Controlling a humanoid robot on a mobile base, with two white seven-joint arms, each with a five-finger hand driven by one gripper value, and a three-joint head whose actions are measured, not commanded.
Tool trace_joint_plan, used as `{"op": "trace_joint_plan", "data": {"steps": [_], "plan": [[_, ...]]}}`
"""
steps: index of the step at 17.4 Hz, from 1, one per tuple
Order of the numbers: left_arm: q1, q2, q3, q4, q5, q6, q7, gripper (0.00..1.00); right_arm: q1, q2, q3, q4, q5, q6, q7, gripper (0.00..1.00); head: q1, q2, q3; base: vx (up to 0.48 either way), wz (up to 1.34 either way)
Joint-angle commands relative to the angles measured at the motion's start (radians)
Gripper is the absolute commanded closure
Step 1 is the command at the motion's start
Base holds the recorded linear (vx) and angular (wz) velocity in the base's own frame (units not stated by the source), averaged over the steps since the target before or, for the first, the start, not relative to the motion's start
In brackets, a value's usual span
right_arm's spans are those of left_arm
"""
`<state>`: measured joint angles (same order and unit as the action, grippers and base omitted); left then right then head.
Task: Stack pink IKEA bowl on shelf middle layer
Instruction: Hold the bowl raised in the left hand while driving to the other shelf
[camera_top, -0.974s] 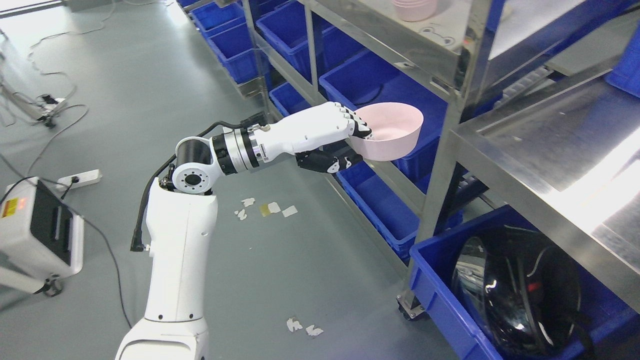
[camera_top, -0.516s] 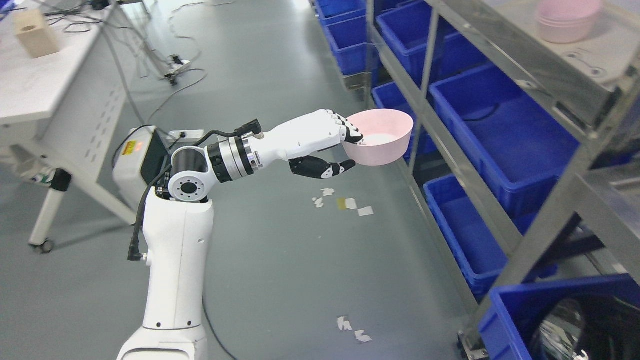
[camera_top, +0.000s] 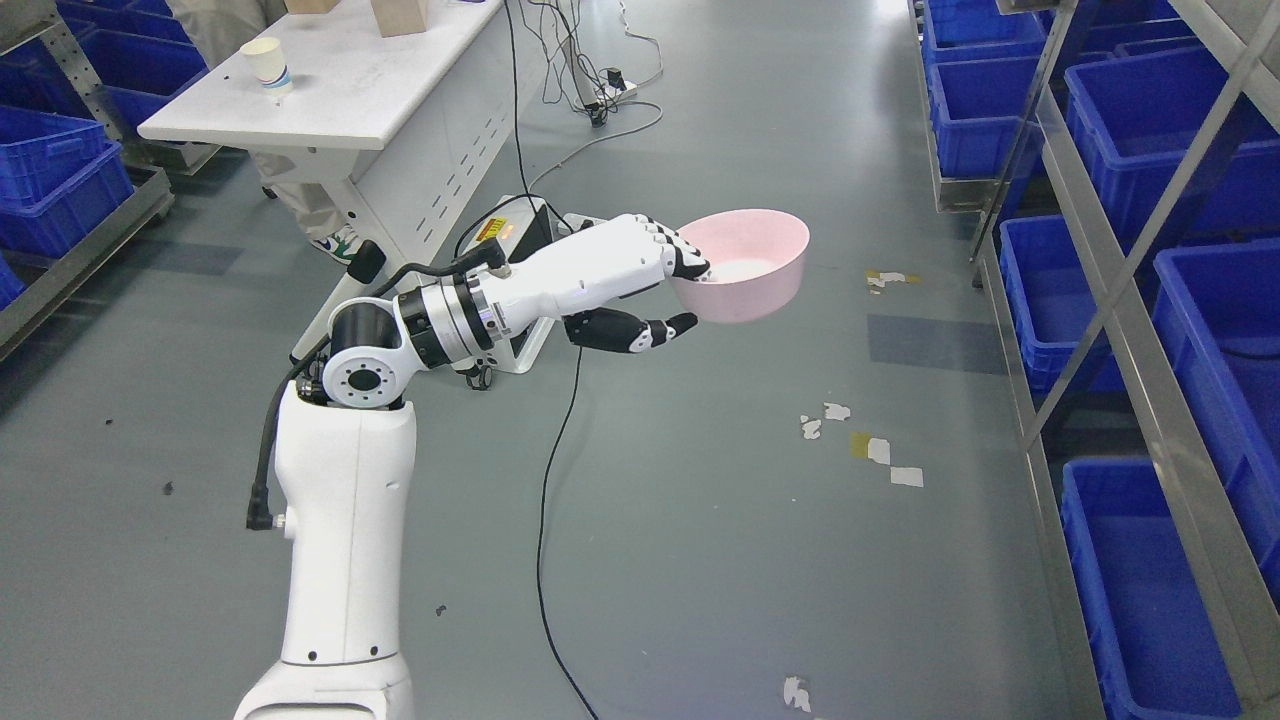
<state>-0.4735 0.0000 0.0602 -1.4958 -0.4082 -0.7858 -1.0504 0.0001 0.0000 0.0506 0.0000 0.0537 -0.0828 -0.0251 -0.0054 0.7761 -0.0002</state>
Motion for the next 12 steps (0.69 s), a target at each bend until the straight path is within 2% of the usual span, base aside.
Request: {"op": "trace_joint_plan", "data": {"steps": [1, 5, 12], "plan": [[0.003, 0.017, 0.033, -0.006, 0.0, 0.0, 0.001, 0.99, 0.023, -0.018, 0.0, -0.018, 0.0, 0.0, -0.001, 0.0, 0.0, 0.0, 0.0, 0.13, 0.17], [0.006, 0.017, 0.043, -0.006, 0.0, 0.0, 0.001, 0.99, 0.023, -0.018, 0.0, -0.018, 0.0, 0.0, -0.001, 0.0, 0.0, 0.0, 0.0, 0.17, 0.03], [0.006, 0.017, 0.043, -0.004, -0.001, 0.0, 0.001, 0.99, 0.023, -0.018, 0.0, -0.018, 0.0, 0.0, -0.001, 0.0, 0.0, 0.0, 0.0, 0.283, -0.02]]}}
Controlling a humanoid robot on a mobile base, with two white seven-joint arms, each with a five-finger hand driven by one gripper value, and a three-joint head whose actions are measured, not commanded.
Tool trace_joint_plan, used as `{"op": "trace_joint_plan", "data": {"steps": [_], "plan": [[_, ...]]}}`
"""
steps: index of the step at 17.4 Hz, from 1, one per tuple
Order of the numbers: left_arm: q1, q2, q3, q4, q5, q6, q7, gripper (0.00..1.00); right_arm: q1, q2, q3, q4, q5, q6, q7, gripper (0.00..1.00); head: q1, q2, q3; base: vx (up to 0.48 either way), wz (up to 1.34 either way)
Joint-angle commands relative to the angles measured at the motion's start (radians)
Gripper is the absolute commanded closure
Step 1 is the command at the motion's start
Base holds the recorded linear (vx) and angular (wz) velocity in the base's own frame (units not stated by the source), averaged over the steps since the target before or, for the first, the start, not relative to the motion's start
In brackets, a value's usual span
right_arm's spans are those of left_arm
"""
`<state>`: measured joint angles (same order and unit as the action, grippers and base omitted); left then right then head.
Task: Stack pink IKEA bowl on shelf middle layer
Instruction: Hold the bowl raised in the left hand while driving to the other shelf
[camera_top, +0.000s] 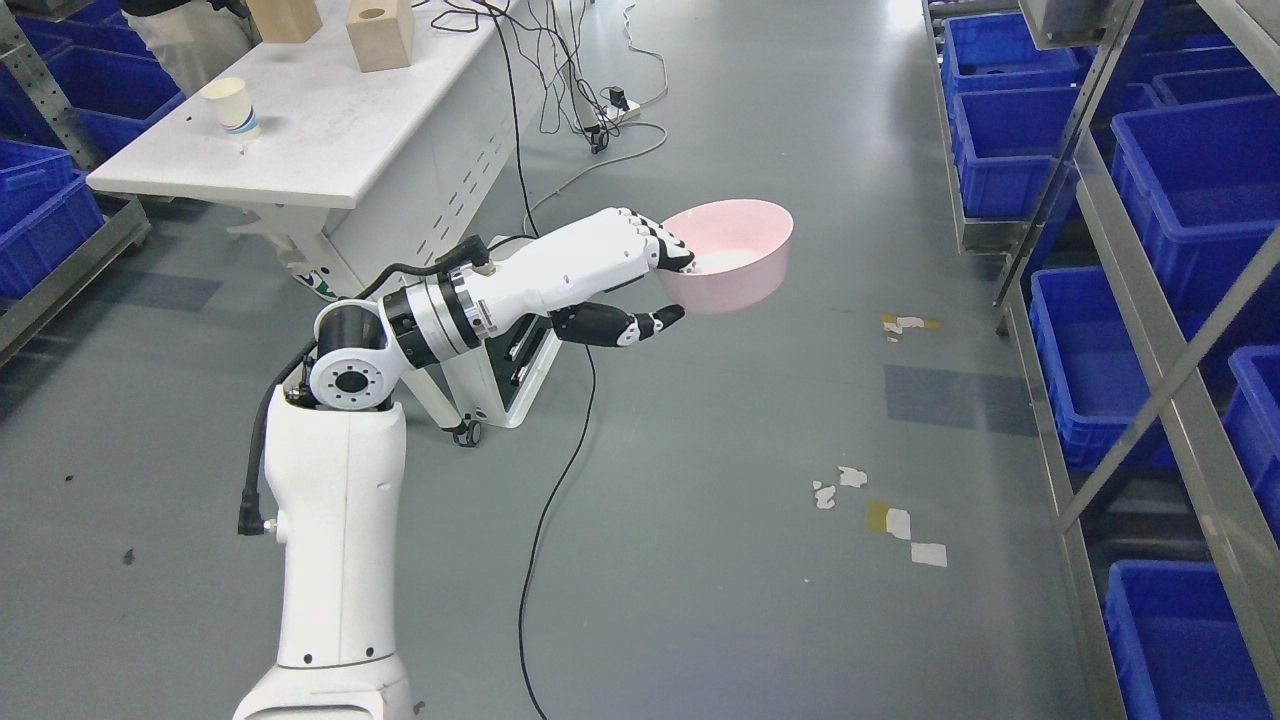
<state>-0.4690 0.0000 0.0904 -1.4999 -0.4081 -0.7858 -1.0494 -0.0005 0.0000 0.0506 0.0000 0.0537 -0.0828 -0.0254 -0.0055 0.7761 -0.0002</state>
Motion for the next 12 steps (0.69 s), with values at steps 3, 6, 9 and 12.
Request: {"op": "trace_joint_plan", "data": {"steps": [3, 6, 9, 12], "plan": [[0.004, 0.018, 0.012, 0.0, -0.002, 0.0, 0.0, 0.99, 0.024, -0.017, 0.0, -0.017, 0.0, 0.0, -0.001, 0.0, 0.0, 0.0, 0.0, 0.348, 0.02], [0.003, 0.018, 0.014, 0.0, 0.0, 0.0, 0.0, 0.99, 0.024, -0.017, 0.0, -0.017, 0.0, 0.0, -0.001, 0.0, 0.0, 0.0, 0.0, 0.305, -0.07], [0.004, 0.018, 0.012, 0.0, -0.001, 0.0, 0.0, 0.99, 0.024, -0.017, 0.0, -0.017, 0.0, 0.0, -0.001, 0.0, 0.0, 0.0, 0.0, 0.319, -0.05], [0.004, 0.018, 0.014, 0.001, 0.0, 0.0, 0.0, 0.98, 0.024, -0.017, 0.0, -0.017, 0.0, 0.0, -0.001, 0.0, 0.0, 0.0, 0.0, 0.281, -0.07]]}}
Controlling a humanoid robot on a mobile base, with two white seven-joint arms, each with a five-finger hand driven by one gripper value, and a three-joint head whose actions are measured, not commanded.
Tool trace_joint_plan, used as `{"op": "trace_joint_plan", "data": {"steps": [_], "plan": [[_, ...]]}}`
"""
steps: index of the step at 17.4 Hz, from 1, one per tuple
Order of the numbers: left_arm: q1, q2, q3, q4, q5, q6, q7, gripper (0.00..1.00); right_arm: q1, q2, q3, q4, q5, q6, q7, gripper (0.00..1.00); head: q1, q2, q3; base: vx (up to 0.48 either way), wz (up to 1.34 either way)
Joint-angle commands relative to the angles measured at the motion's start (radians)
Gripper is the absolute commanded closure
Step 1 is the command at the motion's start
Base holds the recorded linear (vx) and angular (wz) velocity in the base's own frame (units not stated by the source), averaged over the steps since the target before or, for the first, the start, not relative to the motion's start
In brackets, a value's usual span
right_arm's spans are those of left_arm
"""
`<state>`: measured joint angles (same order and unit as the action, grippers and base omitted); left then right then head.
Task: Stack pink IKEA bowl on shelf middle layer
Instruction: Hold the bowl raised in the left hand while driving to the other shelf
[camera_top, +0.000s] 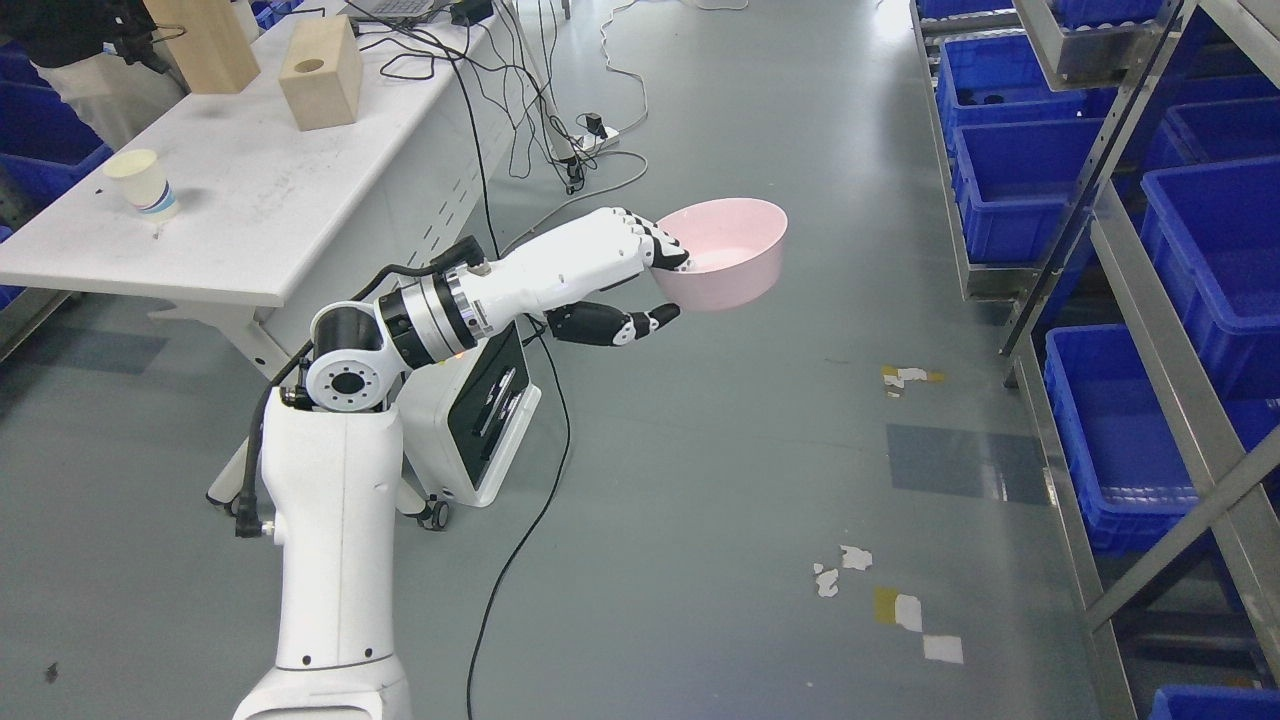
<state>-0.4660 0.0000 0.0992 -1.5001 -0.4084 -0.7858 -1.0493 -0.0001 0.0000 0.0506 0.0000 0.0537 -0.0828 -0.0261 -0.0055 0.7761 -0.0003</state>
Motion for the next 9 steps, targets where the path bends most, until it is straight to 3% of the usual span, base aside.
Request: {"op": "trace_joint_plan", "data": {"steps": [1, 9], "plan": [[0.001, 0.017, 0.005, 0.0, 0.0, 0.0, 0.0, 0.98, 0.023, -0.017, 0.0, -0.017, 0.0, 0.0, 0.0, 0.0, 0.0, 0.0, 0.0, 0.302, -0.06], [0.003, 0.017, 0.005, 0.001, -0.001, 0.0, 0.0, 0.98, 0.023, -0.017, 0.0, -0.017, 0.0, 0.0, 0.0, 0.0, 0.0, 0.0, 0.0, 0.264, 0.03]]}}
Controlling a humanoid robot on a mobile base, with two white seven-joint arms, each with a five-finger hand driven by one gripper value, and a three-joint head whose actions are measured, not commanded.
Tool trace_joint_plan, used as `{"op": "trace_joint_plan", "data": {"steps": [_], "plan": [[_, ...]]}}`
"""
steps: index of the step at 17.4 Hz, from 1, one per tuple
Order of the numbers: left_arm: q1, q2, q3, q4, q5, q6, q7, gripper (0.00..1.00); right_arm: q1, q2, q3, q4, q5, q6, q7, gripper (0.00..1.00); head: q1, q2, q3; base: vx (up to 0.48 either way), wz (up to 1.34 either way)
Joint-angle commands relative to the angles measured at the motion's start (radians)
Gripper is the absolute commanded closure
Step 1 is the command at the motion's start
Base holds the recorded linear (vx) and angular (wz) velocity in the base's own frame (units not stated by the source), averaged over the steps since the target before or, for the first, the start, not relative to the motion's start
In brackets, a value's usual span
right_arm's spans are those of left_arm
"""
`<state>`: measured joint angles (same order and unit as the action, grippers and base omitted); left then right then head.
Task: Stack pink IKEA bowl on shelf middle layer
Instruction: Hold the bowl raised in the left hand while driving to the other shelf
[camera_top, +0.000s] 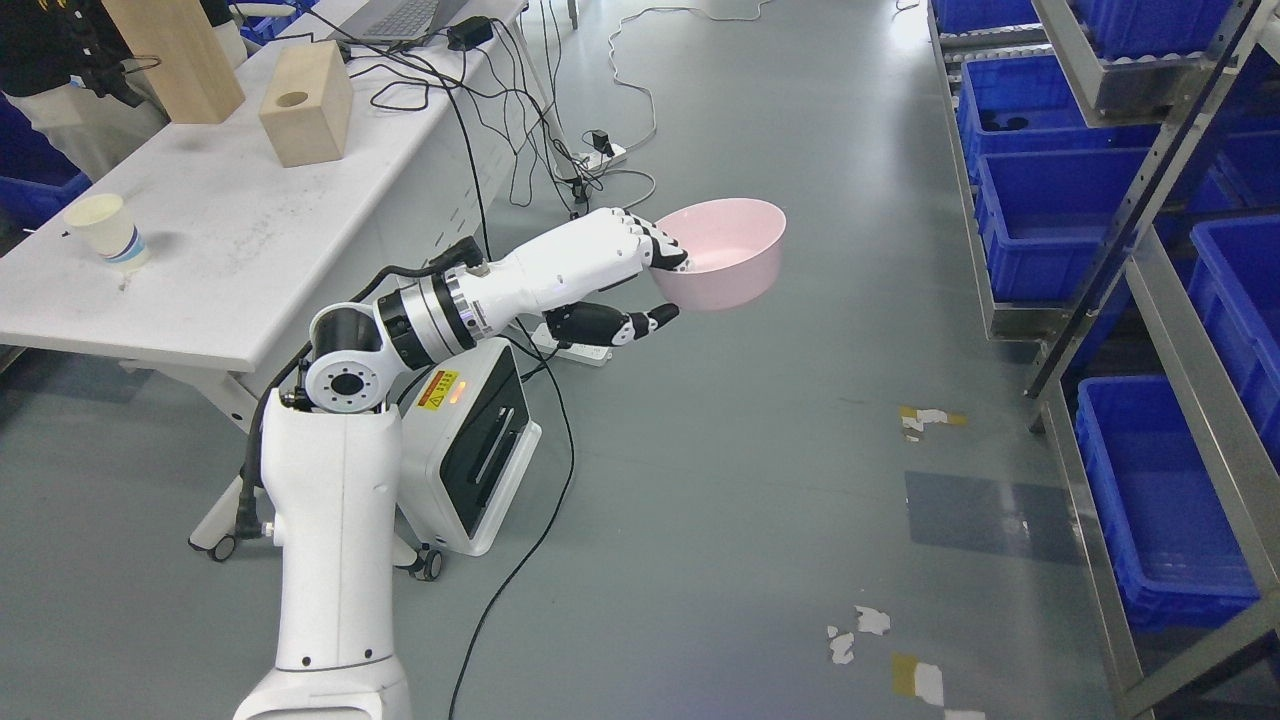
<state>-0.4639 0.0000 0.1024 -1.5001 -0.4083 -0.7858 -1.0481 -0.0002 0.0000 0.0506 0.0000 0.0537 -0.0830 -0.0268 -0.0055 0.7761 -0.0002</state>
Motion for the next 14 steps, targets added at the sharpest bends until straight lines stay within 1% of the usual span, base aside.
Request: {"op": "trace_joint_plan", "data": {"steps": [1, 7, 14], "plan": [[-0.001, 0.017, 0.002, 0.001, -0.001, 0.0, 0.0, 0.98, 0.023, -0.017, 0.0, -0.017, 0.0, 0.0, 0.001, 0.0, 0.0, 0.0, 0.0, 0.278, 0.08], [-0.012, 0.017, -0.015, 0.003, -0.003, 0.0, 0.0, 0.98, 0.023, -0.017, 0.0, -0.017, 0.0, 0.0, 0.001, 0.0, 0.0, 0.0, 0.0, 0.262, 0.05], [-0.039, 0.017, -0.015, 0.004, -0.003, 0.0, -0.001, 0.98, 0.023, -0.017, 0.0, -0.017, 0.0, 0.0, 0.001, 0.0, 0.0, 0.0, 0.0, 0.08, -0.05]]}}
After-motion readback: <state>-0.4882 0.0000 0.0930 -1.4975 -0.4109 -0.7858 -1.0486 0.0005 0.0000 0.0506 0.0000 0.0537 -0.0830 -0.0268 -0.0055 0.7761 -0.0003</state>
